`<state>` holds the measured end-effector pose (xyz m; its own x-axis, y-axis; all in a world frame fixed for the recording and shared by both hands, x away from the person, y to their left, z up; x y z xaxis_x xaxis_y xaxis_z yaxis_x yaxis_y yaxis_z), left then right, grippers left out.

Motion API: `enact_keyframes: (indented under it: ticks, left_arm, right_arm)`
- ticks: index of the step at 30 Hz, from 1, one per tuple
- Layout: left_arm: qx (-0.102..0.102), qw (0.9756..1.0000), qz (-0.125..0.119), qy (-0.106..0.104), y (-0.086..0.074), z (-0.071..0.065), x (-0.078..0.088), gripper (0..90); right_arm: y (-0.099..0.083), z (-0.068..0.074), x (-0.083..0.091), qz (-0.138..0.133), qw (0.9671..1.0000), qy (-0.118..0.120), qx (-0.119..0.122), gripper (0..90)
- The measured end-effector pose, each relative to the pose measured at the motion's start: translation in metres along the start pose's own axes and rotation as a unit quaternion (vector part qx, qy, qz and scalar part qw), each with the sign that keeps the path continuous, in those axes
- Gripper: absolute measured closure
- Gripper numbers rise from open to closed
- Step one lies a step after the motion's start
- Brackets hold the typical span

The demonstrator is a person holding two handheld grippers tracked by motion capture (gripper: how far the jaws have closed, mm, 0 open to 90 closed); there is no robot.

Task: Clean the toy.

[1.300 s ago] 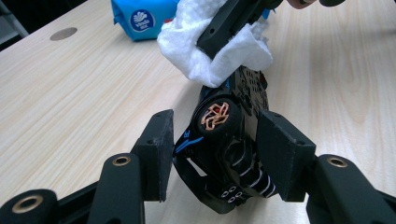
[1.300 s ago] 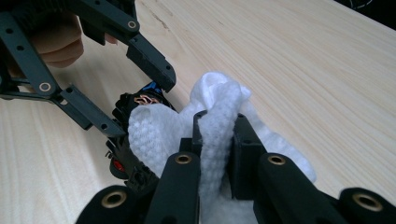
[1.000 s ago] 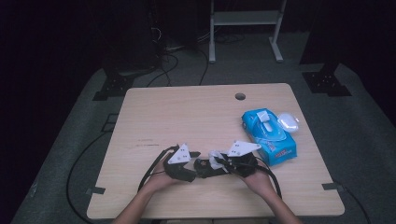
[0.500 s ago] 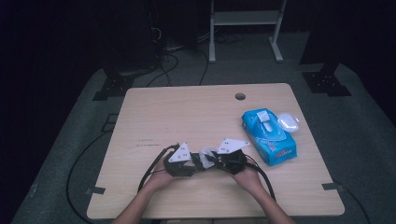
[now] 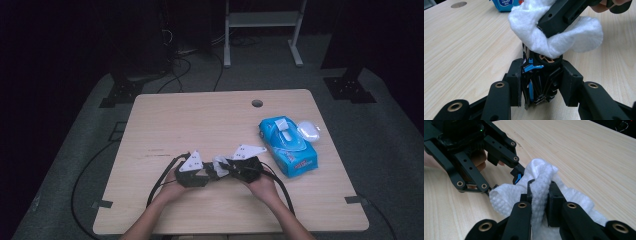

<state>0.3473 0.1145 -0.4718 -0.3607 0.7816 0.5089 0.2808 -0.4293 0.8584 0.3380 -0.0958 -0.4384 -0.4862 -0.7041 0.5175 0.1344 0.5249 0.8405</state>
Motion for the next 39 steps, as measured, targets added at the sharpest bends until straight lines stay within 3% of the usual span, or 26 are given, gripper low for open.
enact_keyframes:
  ticks: [4,8,11,13,16,19,23,26,30,33,36,39]
  left_arm:
    - [0.006,1.0000,-0.003,-0.004,0.000,0.001,-0.001,58.7]
    - [0.010,0.9999,-0.005,-0.004,0.000,0.000,-0.002,58.6]
    - [0.009,0.9999,-0.004,-0.004,0.000,0.000,-0.002,58.6]
    - [0.011,0.9999,-0.004,-0.005,0.000,0.001,-0.002,58.6]
    - [0.015,0.9999,-0.006,-0.004,0.000,0.001,-0.002,58.6]
    - [0.017,0.9998,-0.010,-0.002,0.000,0.001,-0.004,58.6]
    - [0.014,0.9999,-0.008,-0.001,0.000,0.001,-0.004,58.6]
    - [0.010,0.9999,-0.008,-0.001,0.000,0.000,-0.004,58.6]
    - [0.014,0.9999,-0.009,-0.004,0.000,0.001,-0.004,58.6]
    - [0.014,0.9999,-0.009,-0.004,0.000,0.001,-0.004,58.4]
    - [0.015,0.9999,-0.008,-0.003,-0.001,0.001,-0.004,58.4]
    - [0.017,0.9998,-0.006,-0.004,-0.001,0.002,-0.004,58.4]
  right_arm:
    - [-0.006,-0.008,0.008,0.006,0.9997,-0.019,-0.011,82.4]
    - [-0.006,-0.004,0.006,-0.003,0.9997,-0.009,-0.023,82.3]
    - [-0.001,0.006,0.000,-0.009,0.9999,0.011,-0.009,82.3]
    - [0.000,0.006,0.000,-0.004,1.0000,0.009,0.002,82.3]
    - [-0.002,-0.002,0.004,0.004,0.9999,-0.011,-0.005,82.3]
    - [-0.005,-0.005,0.007,0.003,0.9996,-0.012,-0.025,82.3]
    - [-0.001,0.006,0.001,-0.007,0.9997,0.015,-0.015,82.1]
    - [0.001,0.007,0.000,-0.006,0.9998,0.020,-0.003,82.1]
    - [-0.005,-0.006,0.009,0.010,0.9997,-0.018,-0.012,82.2]
    - [-0.006,-0.006,0.009,0.008,0.9996,-0.019,-0.020,82.1]
    - [-0.003,0.004,0.004,-0.005,0.9998,0.008,-0.015,81.9]
    - [-0.002,0.002,0.004,0.000,0.9999,0.005,-0.009,82.0]
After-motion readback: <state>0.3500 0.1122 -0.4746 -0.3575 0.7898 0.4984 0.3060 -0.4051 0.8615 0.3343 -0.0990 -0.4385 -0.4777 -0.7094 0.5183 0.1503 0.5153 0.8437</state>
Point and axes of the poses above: each handheld gripper's, and its own axes: x roughly backward along the jaws, y roughly out of its top, z roughly to its left, the point moved 1 cm from there along -x, roughly forward along the jaws, and after that the axes turned 10 degrees about x, right-handed, at the moved point
